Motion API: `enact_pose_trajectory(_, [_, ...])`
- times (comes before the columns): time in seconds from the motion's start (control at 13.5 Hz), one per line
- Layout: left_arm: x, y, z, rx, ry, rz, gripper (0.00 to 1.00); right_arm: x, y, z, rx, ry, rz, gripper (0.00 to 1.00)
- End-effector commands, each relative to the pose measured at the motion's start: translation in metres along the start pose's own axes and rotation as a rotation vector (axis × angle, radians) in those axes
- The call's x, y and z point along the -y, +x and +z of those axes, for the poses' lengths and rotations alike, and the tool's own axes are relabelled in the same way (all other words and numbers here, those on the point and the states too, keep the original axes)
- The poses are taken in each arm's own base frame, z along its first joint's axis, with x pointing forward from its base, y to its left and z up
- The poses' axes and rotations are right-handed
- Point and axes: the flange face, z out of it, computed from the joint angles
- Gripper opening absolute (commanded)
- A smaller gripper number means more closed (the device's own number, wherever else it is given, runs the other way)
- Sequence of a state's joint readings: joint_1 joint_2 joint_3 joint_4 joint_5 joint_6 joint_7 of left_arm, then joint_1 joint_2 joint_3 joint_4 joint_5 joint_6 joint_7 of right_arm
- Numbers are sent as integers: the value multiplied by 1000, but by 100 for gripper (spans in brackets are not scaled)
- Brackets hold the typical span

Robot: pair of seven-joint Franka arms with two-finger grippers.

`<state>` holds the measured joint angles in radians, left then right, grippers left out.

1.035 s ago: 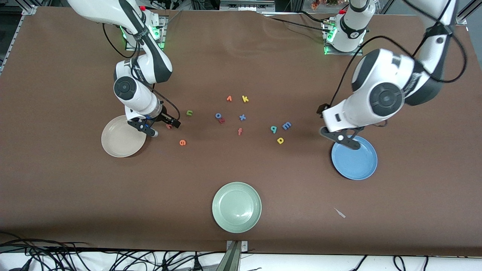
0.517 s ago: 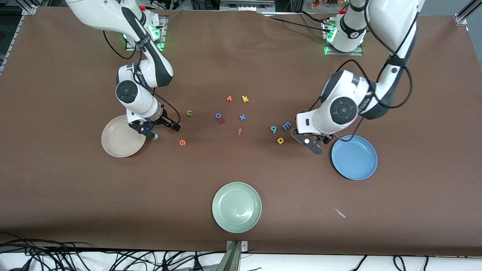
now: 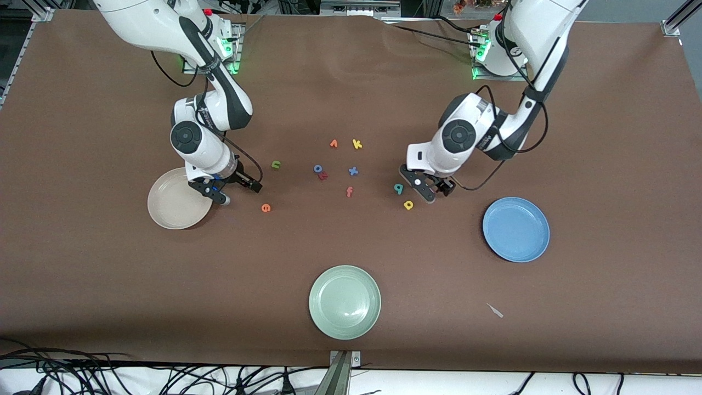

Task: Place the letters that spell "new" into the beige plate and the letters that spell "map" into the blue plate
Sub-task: 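Grasp the pink W with the right gripper while the left gripper reaches the E, then drop the W on the white plate while the left gripper drops the E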

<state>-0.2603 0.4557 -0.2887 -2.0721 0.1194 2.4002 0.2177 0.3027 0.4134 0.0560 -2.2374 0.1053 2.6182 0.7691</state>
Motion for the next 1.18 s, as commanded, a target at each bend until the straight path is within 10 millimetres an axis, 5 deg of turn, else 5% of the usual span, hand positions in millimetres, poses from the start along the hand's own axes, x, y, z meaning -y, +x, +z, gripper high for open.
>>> enact_pose_trajectory(0.0, [-9, -1, 0, -7, 48, 2, 100, -1, 1, 5, 0, 10, 15, 74])
enact_pose_trajectory(0.44, [-14, 7, 28, -25, 57, -12, 99, -2, 1, 10, 3, 6, 11, 48])
enact_pose_trajectory(0.59, [-15, 10, 31, -31, 74, -13, 97, -1, 0, 10, 3, 6, 10, 31])
enact_pose_trajectory(0.81, [-13, 16, 25, -45, 86, -6, 83, -1, 0, 10, 4, 5, 8, 22])
enact_pose_trajectory(1.11, [-12, 20, 31, -48, 101, 19, 82, 7, 4, -7, 9, 5, -19, 2])
